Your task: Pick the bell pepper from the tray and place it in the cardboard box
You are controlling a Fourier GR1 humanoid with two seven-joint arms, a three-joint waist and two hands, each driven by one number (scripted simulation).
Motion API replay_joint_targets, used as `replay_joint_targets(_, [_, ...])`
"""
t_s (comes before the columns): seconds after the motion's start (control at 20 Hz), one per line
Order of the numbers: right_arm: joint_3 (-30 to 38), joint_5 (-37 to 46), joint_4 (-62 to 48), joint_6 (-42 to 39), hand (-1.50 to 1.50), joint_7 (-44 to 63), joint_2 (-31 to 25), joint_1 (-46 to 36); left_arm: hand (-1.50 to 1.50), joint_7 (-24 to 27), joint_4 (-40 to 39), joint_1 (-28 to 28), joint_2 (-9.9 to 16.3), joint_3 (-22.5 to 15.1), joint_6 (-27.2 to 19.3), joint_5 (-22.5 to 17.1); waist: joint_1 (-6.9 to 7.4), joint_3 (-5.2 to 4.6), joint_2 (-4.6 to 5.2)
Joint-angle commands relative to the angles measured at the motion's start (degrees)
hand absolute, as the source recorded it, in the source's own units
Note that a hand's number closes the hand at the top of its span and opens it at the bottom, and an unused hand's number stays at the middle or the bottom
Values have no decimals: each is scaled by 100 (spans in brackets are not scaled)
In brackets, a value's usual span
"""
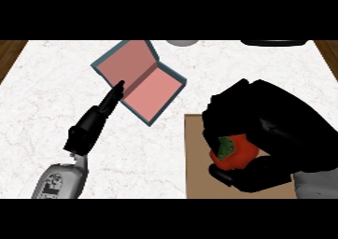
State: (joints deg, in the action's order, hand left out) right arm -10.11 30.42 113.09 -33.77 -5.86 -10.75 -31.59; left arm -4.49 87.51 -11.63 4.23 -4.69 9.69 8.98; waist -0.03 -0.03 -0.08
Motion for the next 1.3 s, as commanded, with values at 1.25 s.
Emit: replay_joint_targets(1.25, [-24, 1006, -5291, 2334, 150, 230, 1074, -3623, 0, 122, 142, 153, 5, 14, 197, 55, 140, -2, 32])
